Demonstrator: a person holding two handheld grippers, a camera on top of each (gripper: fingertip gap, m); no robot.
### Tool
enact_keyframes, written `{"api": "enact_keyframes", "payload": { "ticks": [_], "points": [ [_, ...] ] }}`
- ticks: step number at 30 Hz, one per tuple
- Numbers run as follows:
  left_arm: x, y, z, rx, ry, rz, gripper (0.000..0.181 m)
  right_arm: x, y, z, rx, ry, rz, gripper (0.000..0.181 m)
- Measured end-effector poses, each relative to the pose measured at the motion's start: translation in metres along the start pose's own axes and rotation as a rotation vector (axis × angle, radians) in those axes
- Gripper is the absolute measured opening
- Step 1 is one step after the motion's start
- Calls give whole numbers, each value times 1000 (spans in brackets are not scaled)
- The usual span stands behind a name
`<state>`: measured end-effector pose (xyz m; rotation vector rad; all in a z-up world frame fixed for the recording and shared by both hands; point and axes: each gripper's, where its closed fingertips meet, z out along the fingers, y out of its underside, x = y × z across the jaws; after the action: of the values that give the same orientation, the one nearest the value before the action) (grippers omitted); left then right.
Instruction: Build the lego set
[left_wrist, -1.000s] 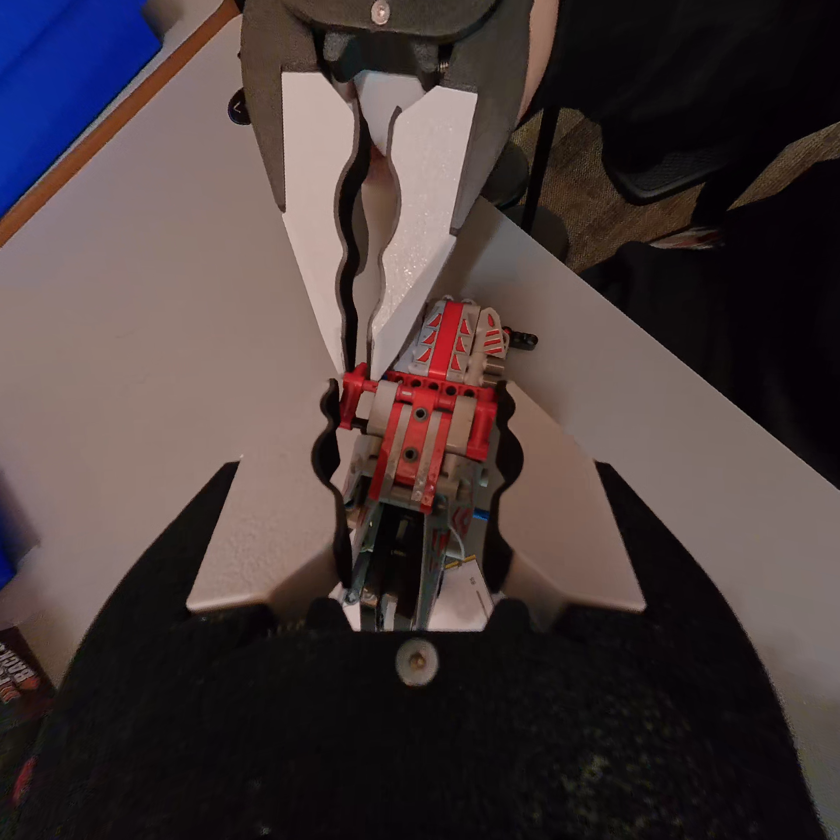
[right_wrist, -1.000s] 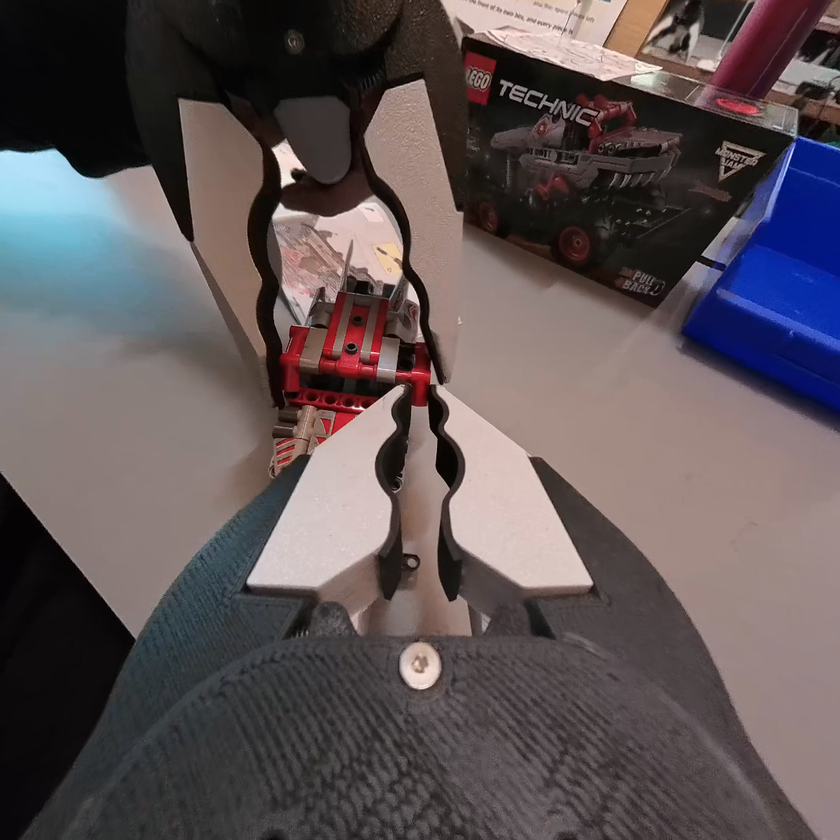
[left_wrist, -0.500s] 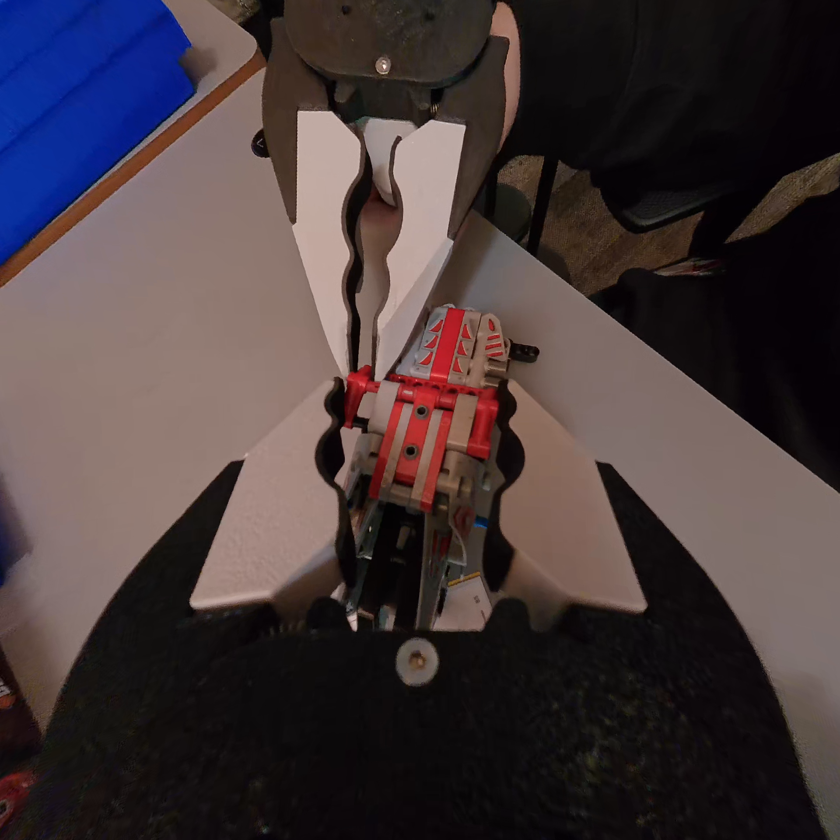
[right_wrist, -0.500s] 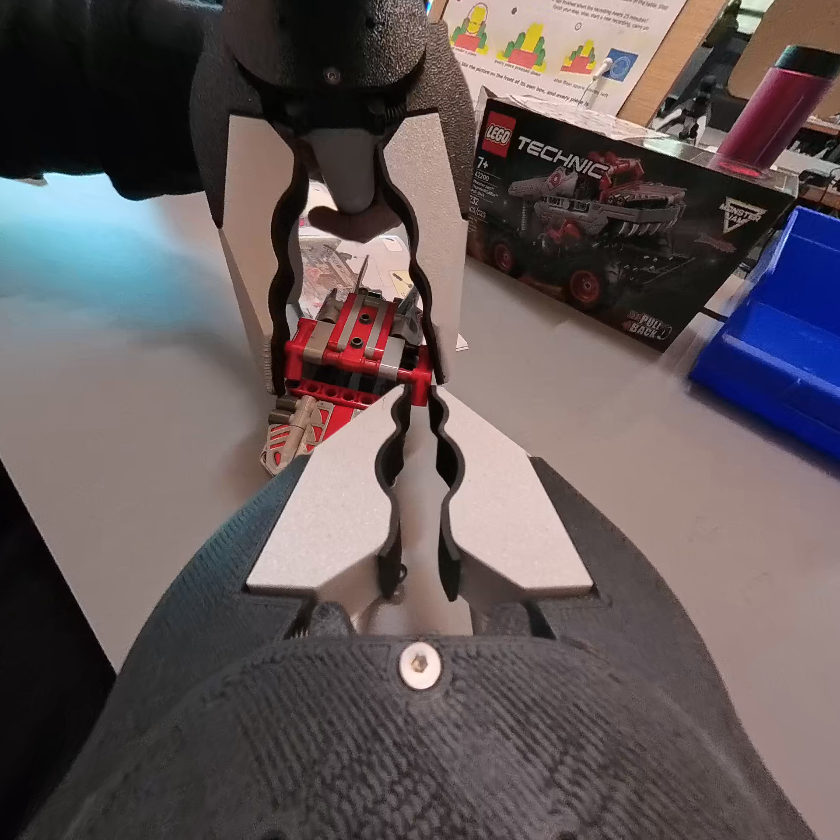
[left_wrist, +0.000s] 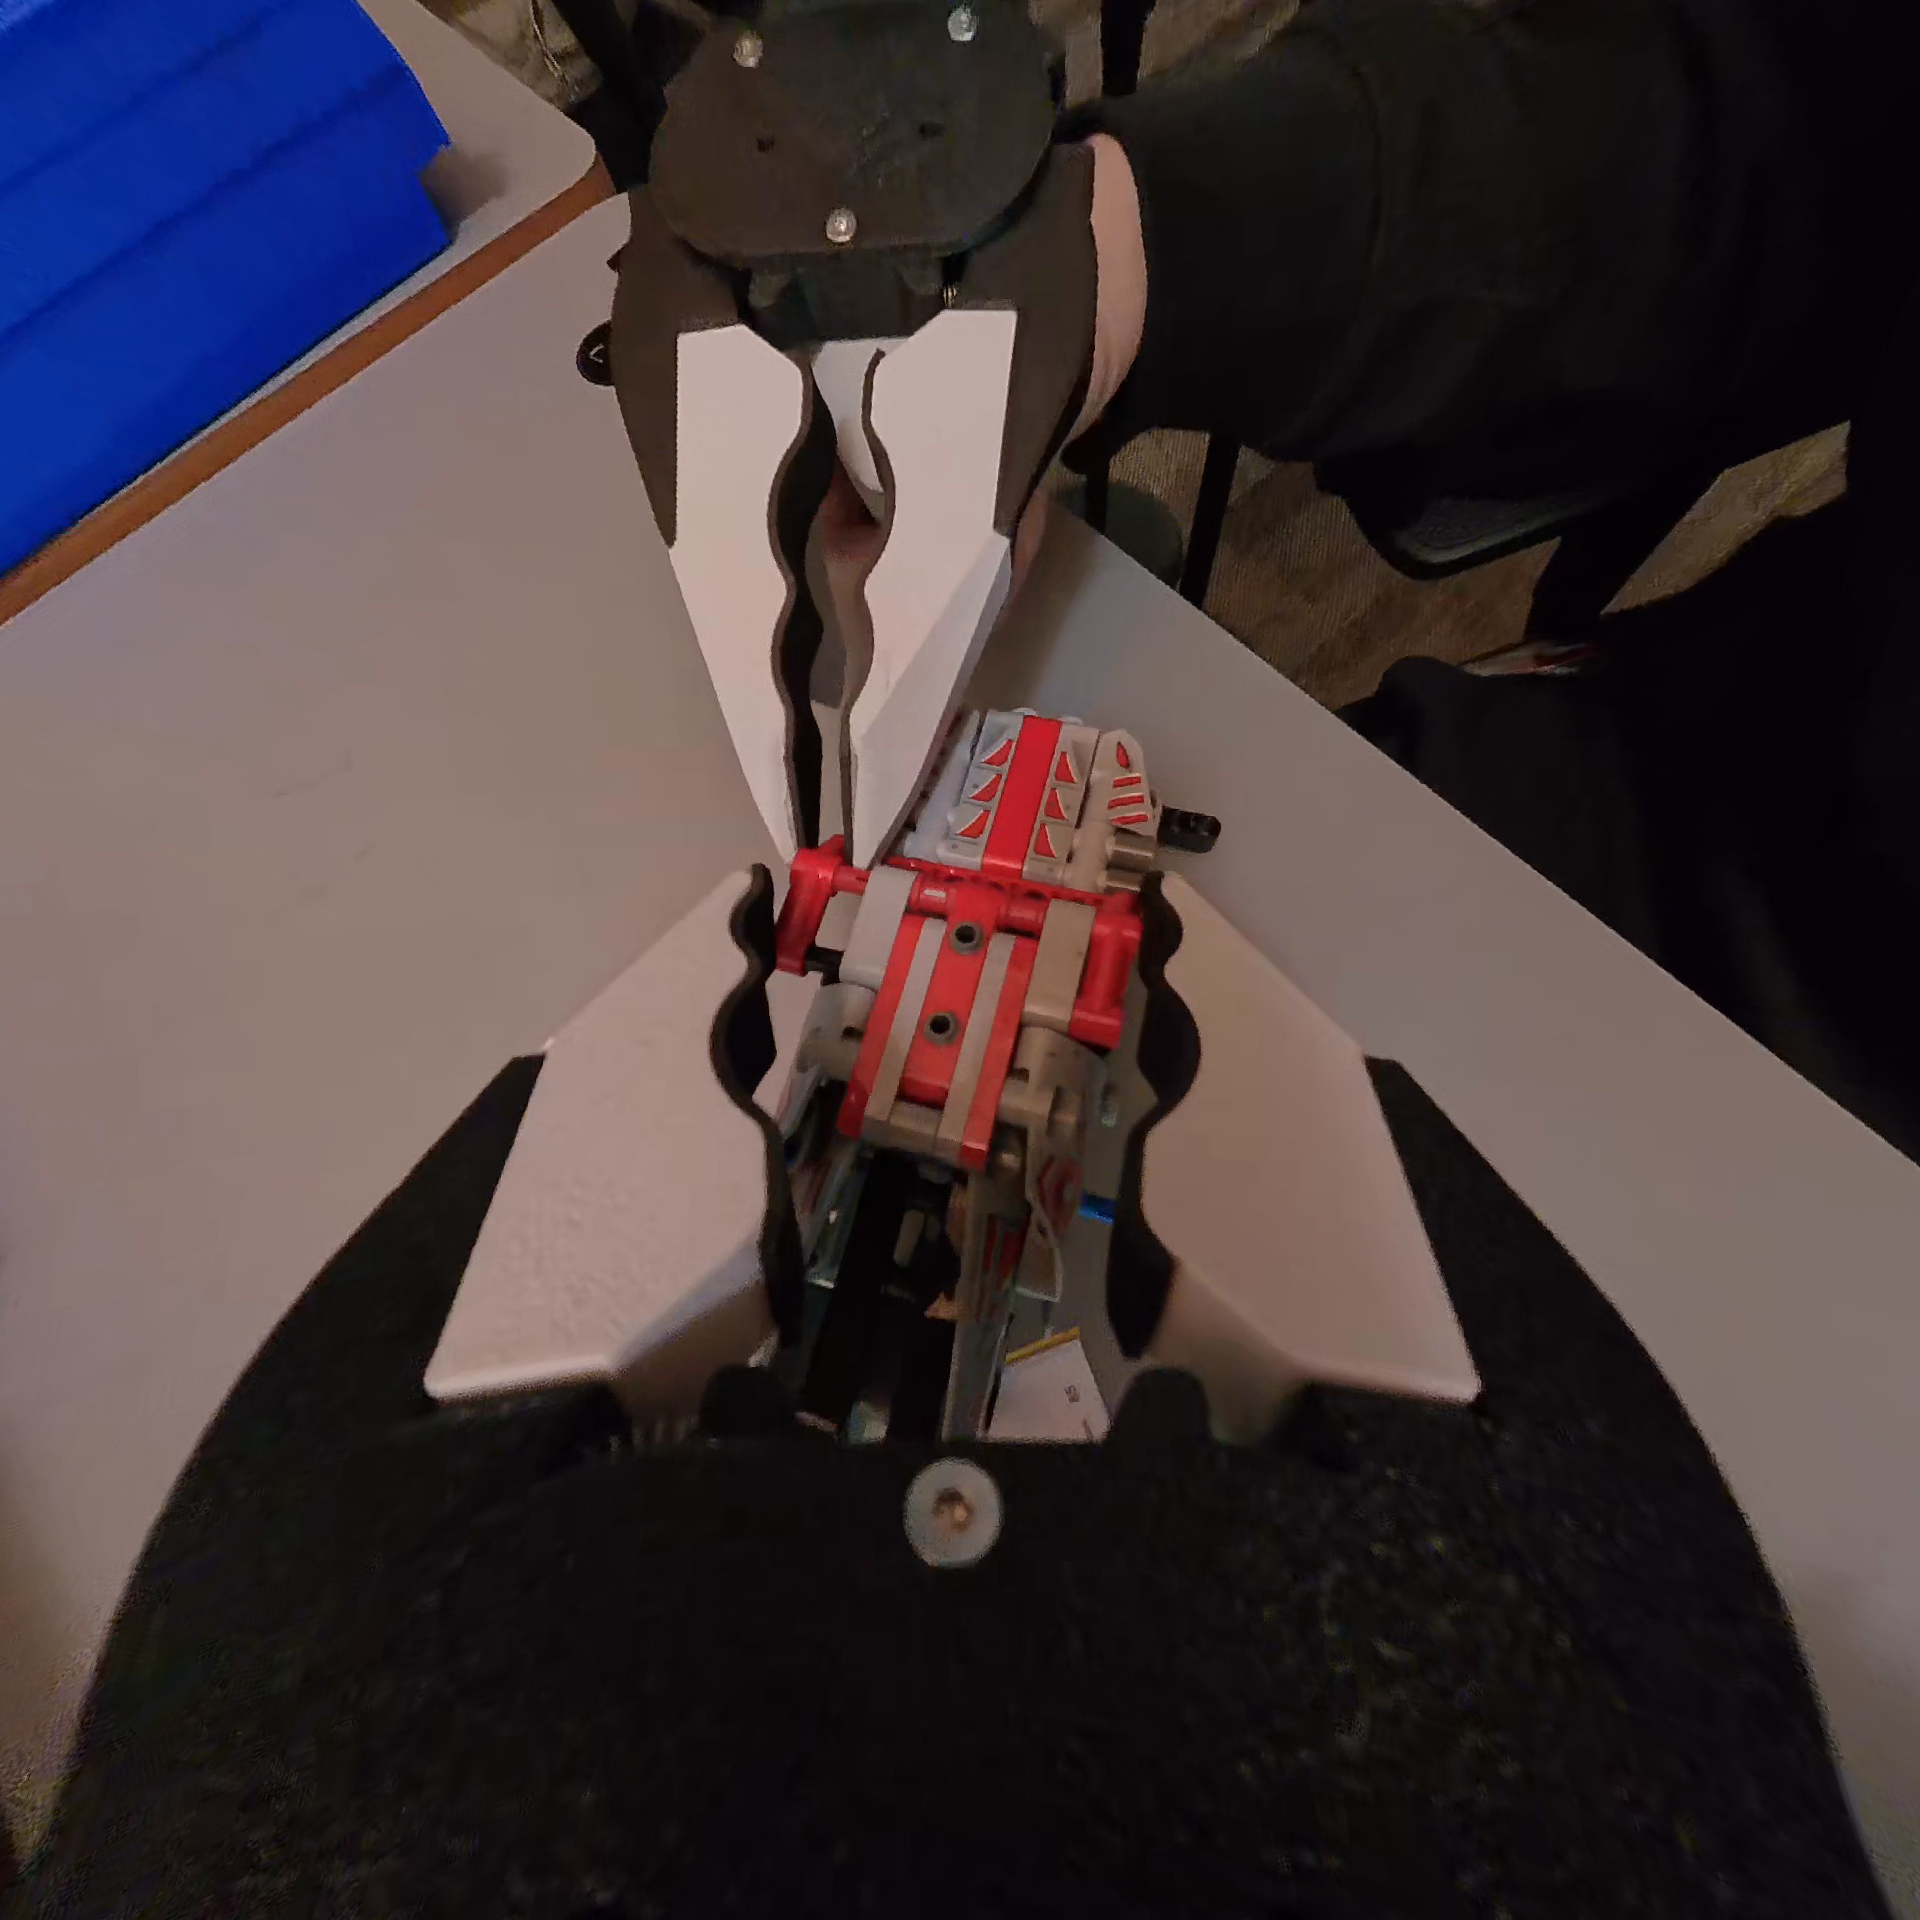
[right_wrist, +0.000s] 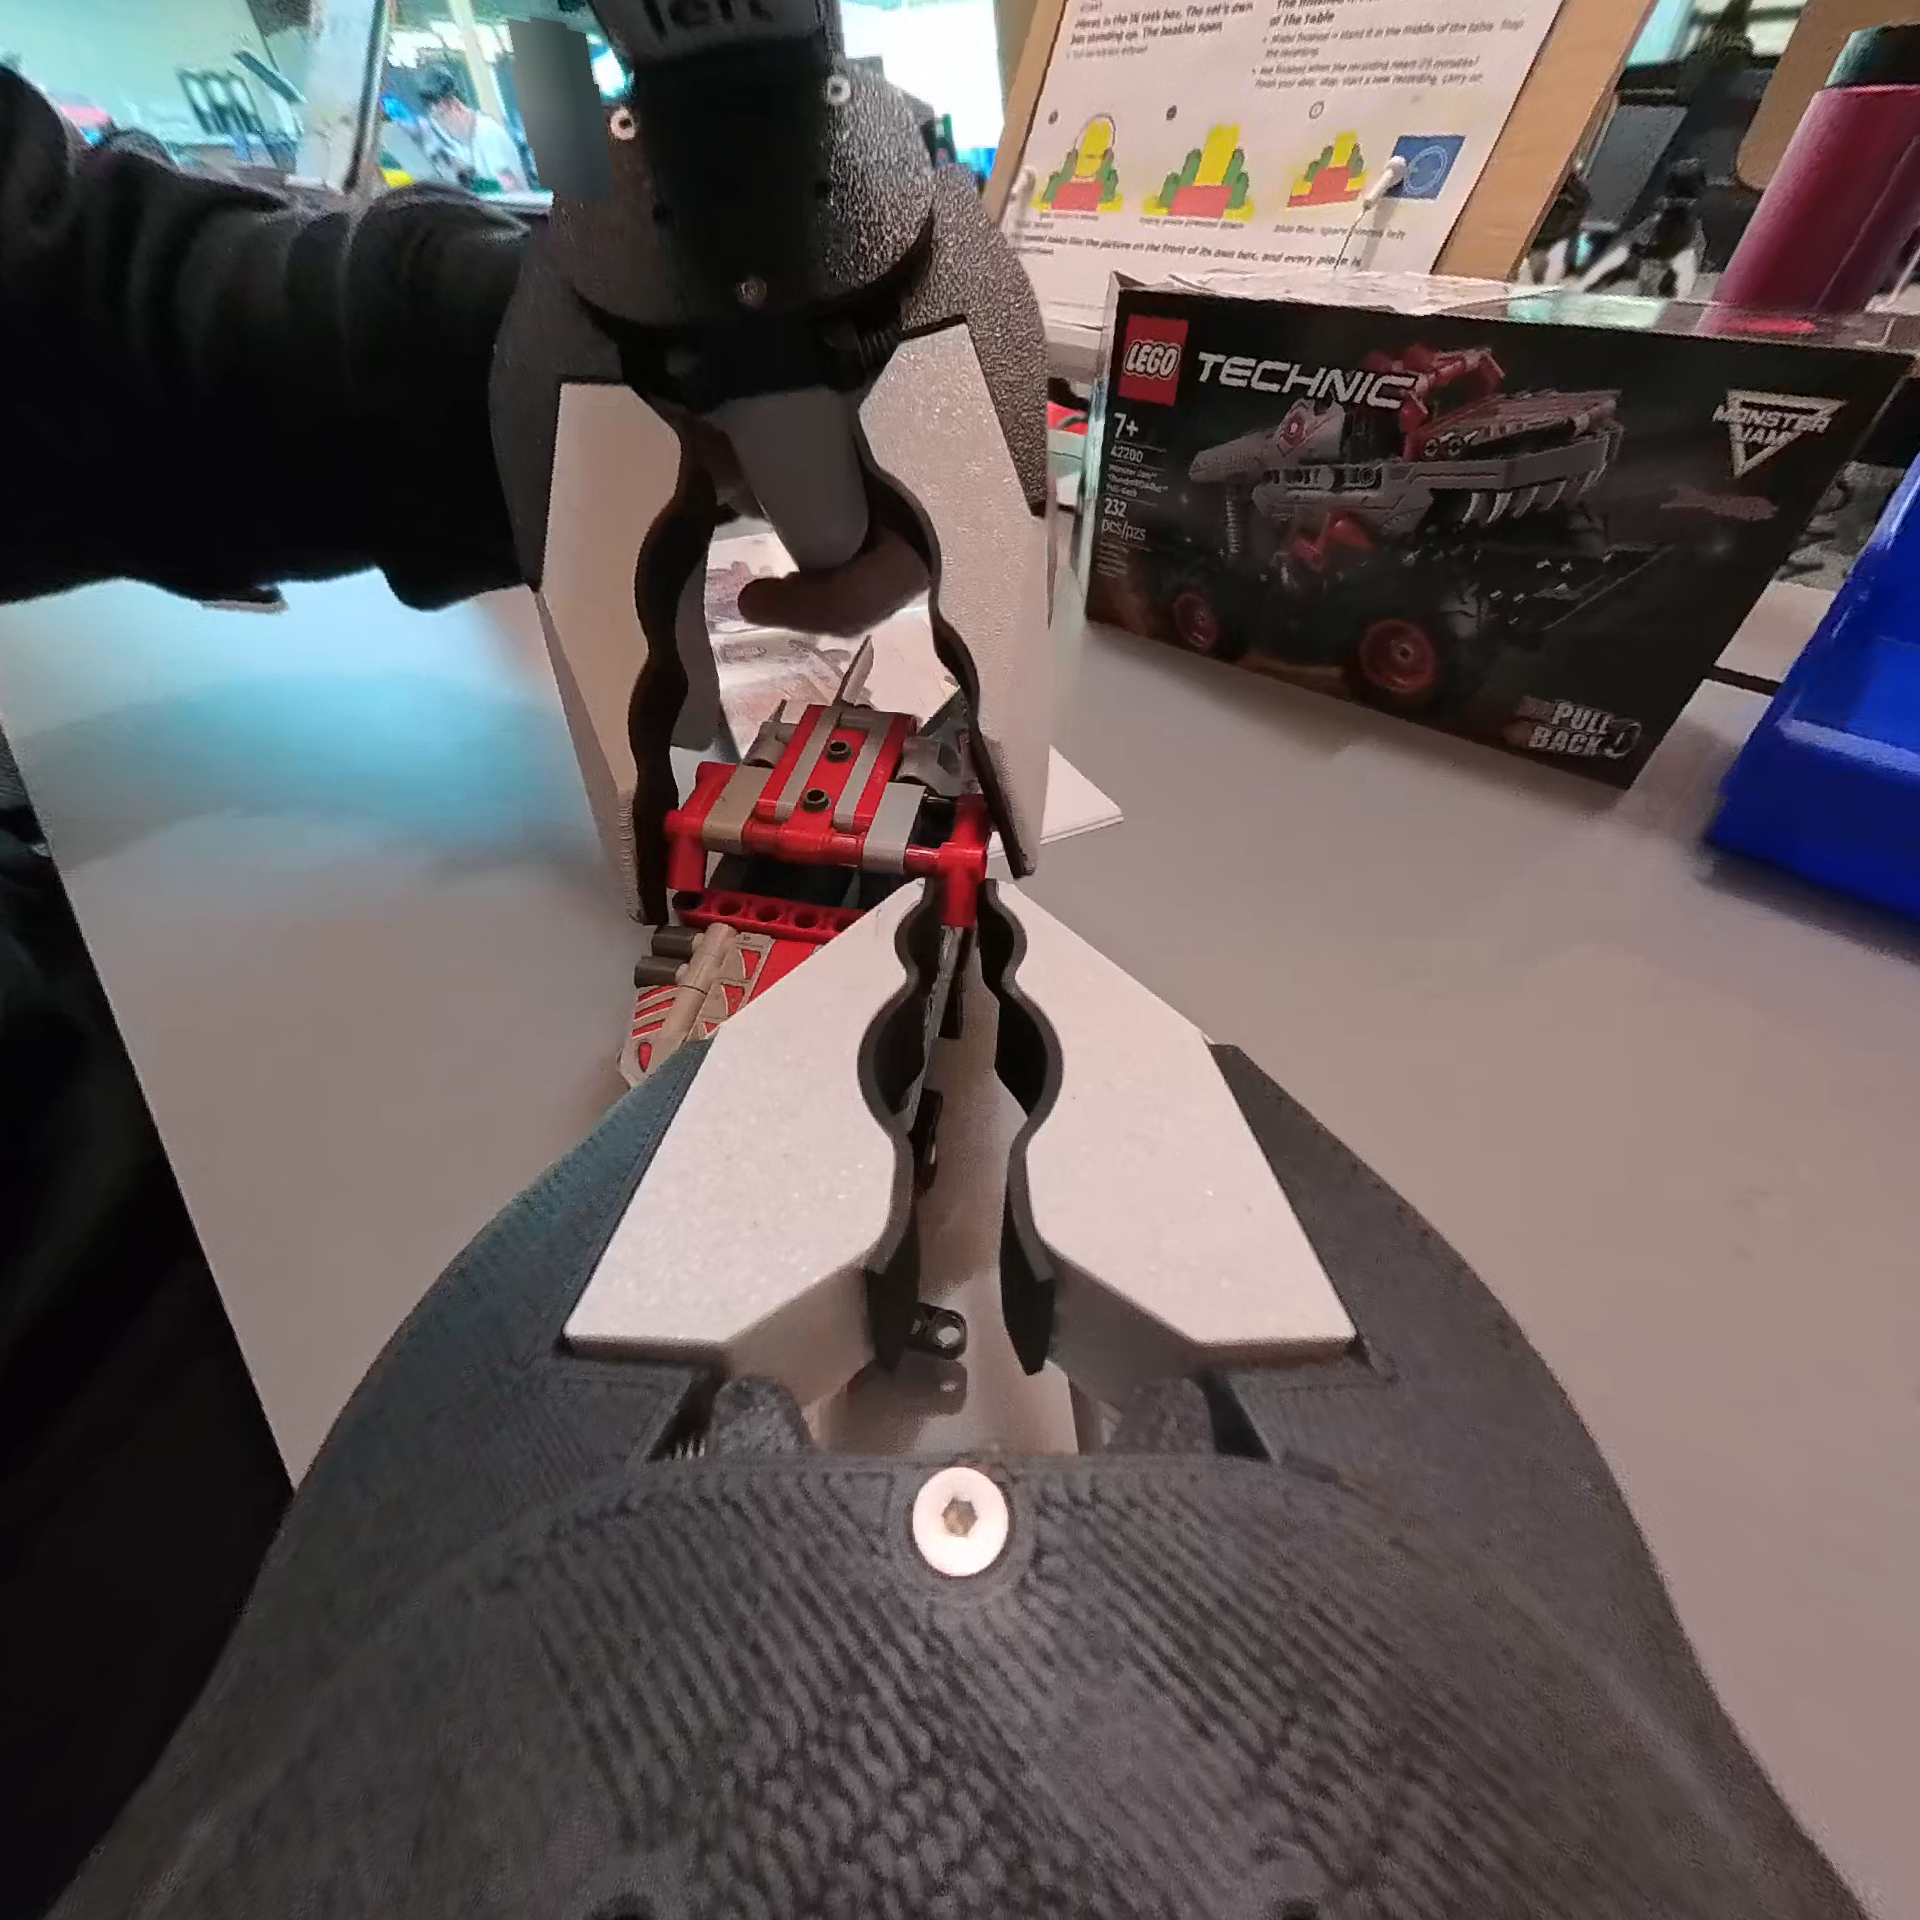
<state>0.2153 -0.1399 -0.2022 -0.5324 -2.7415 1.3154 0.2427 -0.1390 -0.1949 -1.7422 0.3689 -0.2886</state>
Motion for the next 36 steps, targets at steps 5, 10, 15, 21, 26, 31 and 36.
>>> {"api": "enact_keyframes", "payload": {
  "ticks": [5,10,15,21,26,31,36],
  "points": [
    [2,-3,-3,76,37,-61,68,0,0,1,11,-13,0,6],
    [4,-2,-6,57,54,-54,67,-2,-1,3,13,-21,-13,6],
    [2,-2,-12,65,45,-81,77,-3,0,4,6,-14,-24,6],
    [9,10,-14,14,73,-59,83,-5,-1,5,5,-21,-26,6],
    [6,12,-9,10,48,-12,70,-8,-1,7,-2,-28,-23,6],
    [6,13,-9,26,40,-1,70,-8,0,7,-28,-24,-8,6],
    [4,13,-9,42,24,-13,70,-6,0,8,-70,9,-25,6]
  ]
}}
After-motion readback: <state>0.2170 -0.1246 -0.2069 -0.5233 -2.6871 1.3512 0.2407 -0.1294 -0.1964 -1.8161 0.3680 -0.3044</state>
